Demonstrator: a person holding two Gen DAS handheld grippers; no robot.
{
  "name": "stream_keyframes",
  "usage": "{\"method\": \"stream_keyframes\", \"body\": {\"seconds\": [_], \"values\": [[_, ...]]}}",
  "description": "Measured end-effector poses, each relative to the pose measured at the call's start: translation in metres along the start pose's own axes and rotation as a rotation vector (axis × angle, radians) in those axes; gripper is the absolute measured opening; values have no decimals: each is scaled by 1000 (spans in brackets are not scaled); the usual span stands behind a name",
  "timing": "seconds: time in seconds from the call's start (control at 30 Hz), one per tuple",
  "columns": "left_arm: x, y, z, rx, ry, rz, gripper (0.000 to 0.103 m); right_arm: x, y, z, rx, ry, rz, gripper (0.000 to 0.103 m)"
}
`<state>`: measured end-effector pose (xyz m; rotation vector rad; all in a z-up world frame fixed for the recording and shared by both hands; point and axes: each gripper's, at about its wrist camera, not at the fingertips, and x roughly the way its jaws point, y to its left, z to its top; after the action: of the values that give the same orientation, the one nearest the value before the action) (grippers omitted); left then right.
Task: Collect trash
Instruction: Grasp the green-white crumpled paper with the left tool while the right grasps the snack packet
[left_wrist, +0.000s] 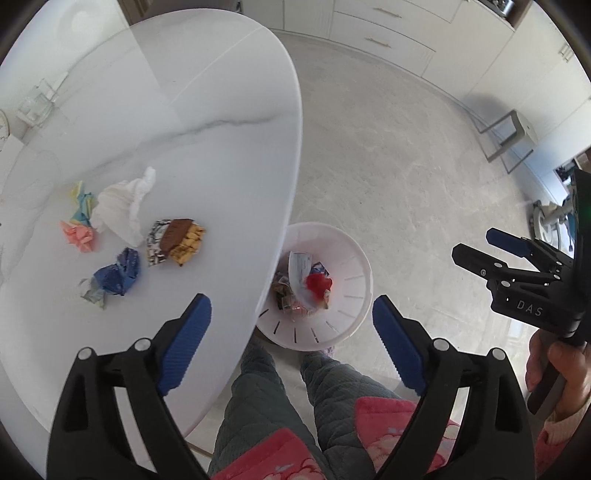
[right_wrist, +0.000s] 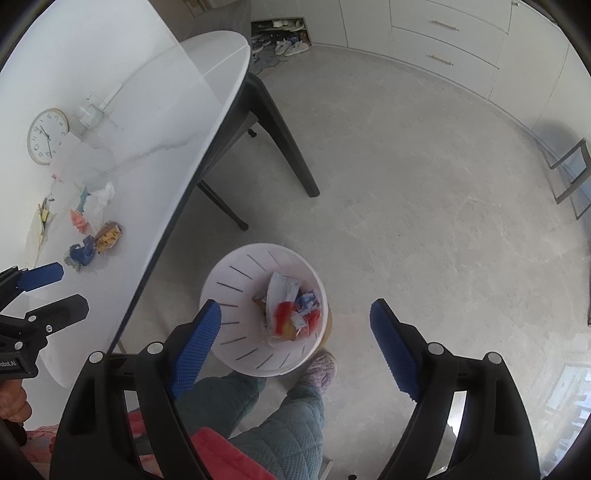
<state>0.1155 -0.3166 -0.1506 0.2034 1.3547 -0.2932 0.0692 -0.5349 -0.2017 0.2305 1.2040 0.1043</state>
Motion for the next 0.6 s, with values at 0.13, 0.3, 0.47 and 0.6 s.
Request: {"method": "stream_keyframes", "body": {"seconds": [0.13,0.3,0.47,0.6], "values": [[-5,11,1,-12,-12,11,87,-3,13,10,-26,-18,5,86],[-8,29,4,-31,-17,15,87,-6,32,18,-58,-26,5,87],[-18,64,-2,-71,-44,12,88,-5,65,24,-95,-30,27,93],[-18,107,-19,-109,-52,24,88,0,101,27,-163,-21,88,95]]}}
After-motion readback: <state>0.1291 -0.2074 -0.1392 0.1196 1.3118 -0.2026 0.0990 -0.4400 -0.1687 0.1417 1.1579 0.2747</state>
